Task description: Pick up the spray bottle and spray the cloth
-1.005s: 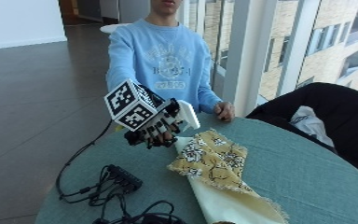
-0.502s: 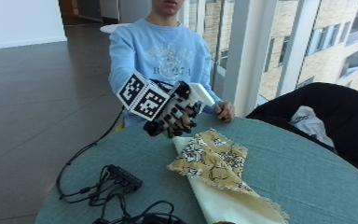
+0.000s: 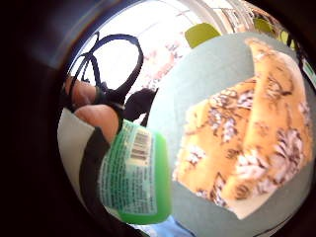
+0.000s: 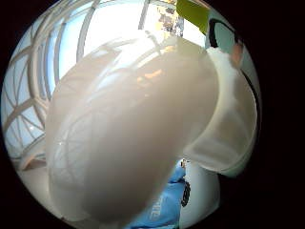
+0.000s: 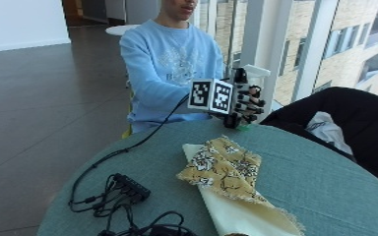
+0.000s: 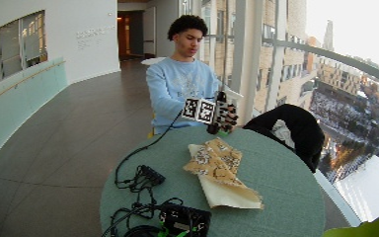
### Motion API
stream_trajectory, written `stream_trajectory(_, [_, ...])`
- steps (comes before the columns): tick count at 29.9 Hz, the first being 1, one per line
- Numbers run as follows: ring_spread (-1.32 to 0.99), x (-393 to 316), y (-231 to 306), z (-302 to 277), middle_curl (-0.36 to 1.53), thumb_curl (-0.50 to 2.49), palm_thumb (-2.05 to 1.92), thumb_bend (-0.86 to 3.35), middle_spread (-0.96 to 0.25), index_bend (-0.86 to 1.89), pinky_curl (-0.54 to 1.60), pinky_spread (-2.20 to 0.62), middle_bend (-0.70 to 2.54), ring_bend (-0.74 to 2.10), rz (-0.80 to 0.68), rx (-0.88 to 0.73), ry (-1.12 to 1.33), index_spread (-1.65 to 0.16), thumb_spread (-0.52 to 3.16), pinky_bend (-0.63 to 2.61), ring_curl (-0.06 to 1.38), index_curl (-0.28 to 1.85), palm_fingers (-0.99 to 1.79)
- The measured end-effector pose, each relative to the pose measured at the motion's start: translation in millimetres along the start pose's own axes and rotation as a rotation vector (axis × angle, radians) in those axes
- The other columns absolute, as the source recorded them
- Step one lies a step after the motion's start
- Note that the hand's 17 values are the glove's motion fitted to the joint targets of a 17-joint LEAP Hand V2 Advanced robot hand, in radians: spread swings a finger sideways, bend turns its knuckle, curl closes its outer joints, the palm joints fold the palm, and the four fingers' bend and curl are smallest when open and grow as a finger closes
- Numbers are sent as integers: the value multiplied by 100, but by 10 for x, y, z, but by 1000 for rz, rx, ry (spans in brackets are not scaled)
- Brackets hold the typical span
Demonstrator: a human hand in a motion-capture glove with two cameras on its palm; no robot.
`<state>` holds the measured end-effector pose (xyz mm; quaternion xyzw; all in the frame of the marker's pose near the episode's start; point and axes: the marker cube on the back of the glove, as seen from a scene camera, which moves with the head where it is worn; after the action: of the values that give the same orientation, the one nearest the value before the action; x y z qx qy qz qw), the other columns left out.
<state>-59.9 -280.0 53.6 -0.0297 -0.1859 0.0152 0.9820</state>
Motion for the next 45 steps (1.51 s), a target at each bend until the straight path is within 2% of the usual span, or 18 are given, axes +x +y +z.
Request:
stream_trajectory(5, [-5, 102, -205, 665, 48, 71, 93, -3, -10, 18, 37, 5, 20, 49, -65, -12, -78, -21, 64, 23, 40, 52, 114])
stream_trajectory(12, [-6, 339, -323, 1317, 47, 70, 93, -3, -10, 17, 37, 5, 19, 46, -54, 23, -172, -22, 66, 21, 39, 52, 112])
stream_trajectory(24, [-8, 457, -288, 1569, 47, 68, 93, -3, -10, 18, 36, 6, 20, 42, -61, -29, -150, -23, 73, 18, 38, 52, 111])
stream_trajectory(26, [-9, 451, -221, 1539, 47, 66, 90, -4, -10, 18, 35, 6, 21, 40, -62, -34, -136, -23, 77, 16, 38, 52, 109])
stream_trajectory(29, [-9, 429, -88, 1419, 48, 63, 86, -4, -10, 3, 36, 8, 23, 41, -67, -29, -91, -26, 86, 21, 39, 46, 92])
stream_trajectory(32, [-9, 412, 46, 1207, 48, 60, 83, -4, -9, -1, 39, 9, 25, 40, -62, -6, -47, -28, 91, 26, 40, 41, 79])
stream_trajectory(38, [-9, 310, 389, 589, 48, 55, 79, -3, -8, 2, 38, 11, 28, 41, -58, 33, 29, -31, 98, 29, 38, 31, 75])
stream_trajectory(45, [-8, 147, 912, -235, 47, 50, 76, -3, -8, 9, 38, 12, 28, 42, -68, 74, 233, -31, 103, 30, 38, 27, 75])
